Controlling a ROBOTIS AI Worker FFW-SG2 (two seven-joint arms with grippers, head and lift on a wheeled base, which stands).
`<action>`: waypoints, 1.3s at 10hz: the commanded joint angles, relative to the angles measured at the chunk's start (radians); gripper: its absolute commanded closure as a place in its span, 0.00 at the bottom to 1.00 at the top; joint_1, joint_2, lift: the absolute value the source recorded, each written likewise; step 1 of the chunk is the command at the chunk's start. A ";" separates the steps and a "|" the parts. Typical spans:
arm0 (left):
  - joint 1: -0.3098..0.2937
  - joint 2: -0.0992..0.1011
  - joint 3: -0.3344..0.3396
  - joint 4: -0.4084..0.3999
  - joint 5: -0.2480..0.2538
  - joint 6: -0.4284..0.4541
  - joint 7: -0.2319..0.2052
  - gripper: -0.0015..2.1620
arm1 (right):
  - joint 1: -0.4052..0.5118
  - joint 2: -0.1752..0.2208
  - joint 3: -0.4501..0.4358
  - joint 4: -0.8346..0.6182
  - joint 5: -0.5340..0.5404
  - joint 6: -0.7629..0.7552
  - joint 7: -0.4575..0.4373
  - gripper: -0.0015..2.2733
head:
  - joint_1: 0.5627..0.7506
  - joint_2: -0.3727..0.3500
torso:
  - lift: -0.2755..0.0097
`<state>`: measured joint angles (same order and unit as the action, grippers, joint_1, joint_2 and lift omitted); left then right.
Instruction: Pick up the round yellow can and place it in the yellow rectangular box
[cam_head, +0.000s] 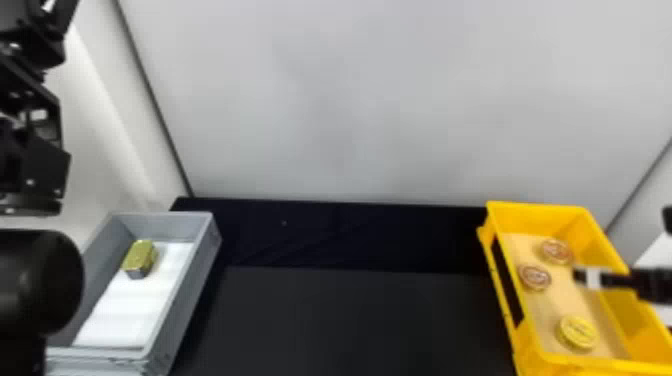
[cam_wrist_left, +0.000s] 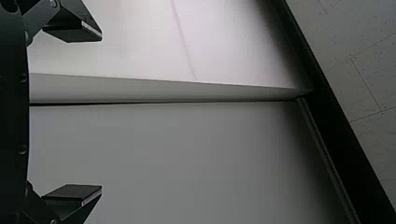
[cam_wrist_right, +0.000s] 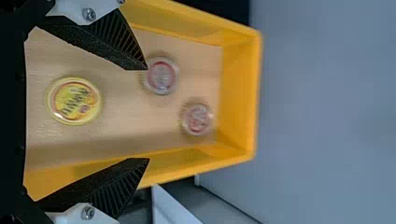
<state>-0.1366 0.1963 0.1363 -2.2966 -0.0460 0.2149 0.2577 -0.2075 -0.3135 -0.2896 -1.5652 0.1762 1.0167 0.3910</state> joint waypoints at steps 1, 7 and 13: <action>0.002 0.002 0.000 0.000 0.000 0.000 0.000 0.06 | -0.064 0.001 0.043 -0.233 0.002 0.059 -0.066 0.05 | 0.53 0.59 | 0.96; 0.003 0.009 0.005 0.002 0.000 0.002 0.002 0.06 | -0.276 0.013 0.260 -0.561 0.000 -0.015 -0.325 0.01 | 0.53 0.59 | 0.96; 0.002 0.017 0.020 0.002 0.002 -0.003 0.002 0.06 | -0.477 -0.065 0.399 -0.631 -0.150 -0.386 -0.598 0.02 | 0.53 0.59 | 0.96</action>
<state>-0.1350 0.2112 0.1524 -2.2948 -0.0453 0.2132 0.2593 -0.6271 -0.3457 0.0698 -2.1879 0.0319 0.6747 -0.1962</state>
